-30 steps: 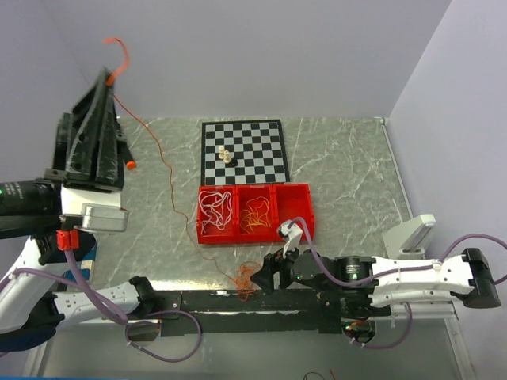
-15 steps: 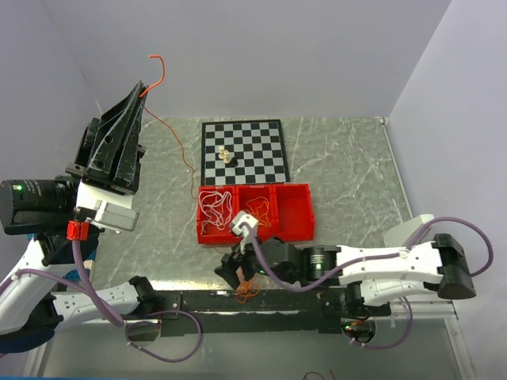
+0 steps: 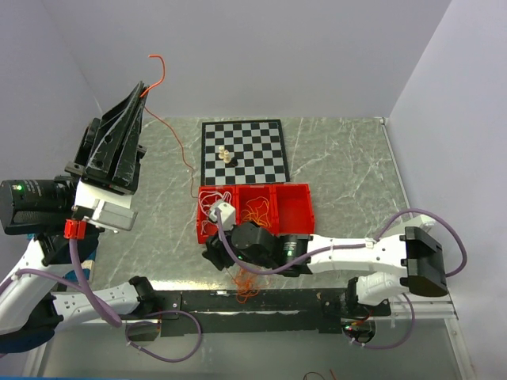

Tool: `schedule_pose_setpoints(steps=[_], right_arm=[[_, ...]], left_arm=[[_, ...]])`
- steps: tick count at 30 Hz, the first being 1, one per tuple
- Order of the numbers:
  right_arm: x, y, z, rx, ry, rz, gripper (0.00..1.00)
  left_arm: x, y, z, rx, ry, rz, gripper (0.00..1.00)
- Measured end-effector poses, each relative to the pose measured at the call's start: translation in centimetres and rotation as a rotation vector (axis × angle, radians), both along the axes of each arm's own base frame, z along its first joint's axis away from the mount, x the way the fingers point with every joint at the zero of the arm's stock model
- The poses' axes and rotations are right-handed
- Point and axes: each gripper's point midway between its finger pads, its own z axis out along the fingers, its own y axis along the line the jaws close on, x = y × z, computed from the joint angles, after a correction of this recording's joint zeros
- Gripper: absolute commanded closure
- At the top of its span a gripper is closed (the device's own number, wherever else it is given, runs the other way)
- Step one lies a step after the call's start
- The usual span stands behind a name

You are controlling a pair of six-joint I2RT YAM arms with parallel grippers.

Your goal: Untangle the cables

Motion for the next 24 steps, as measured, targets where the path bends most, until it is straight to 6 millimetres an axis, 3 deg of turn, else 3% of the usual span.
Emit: schedule_pose_setpoints(steps=[4, 6, 11, 12, 15, 18, 21, 24], right_arm=[[0.0, 1.1, 0.7, 0.017, 0.005, 0.022, 0.98], [0.2, 1.1, 0.7, 0.017, 0.009, 0.018, 1.0], [1.2, -0.6, 1.7, 0.0, -0.01, -0.033, 1.0], [1.3, -1.3, 2.6, 0.002, -0.024, -0.044, 1.0], [1.6, -3.1, 6.7, 0.058, -0.071, -0.067, 1.0], [1.8, -5.0, 13.1, 0.182, -0.135, -0.094, 1.0], [1.9, -7.4, 19.0, 0.305, -0.194, -0.124, 1.0], [1.9, -9.5, 23.1, 0.388, -0.237, -0.145, 1.0]], left_arm=[[0.1, 0.1, 0.0, -0.004, 0.006, 0.005, 0.99], [0.2, 0.2, 0.0, -0.009, 0.01, 0.008, 0.96], [0.6, 0.8, -1.2, -0.023, 0.068, 0.006, 0.65], [0.8, 0.9, -1.8, -0.022, 0.092, 0.004, 0.54], [1.6, 0.4, -4.5, 0.0, 0.195, -0.026, 0.31], [2.9, -1.0, -8.6, 0.051, 0.336, -0.061, 0.1], [4.1, -2.9, -14.1, 0.136, 0.487, -0.091, 0.01], [4.9, -4.4, -19.5, 0.226, 0.633, -0.111, 0.04]])
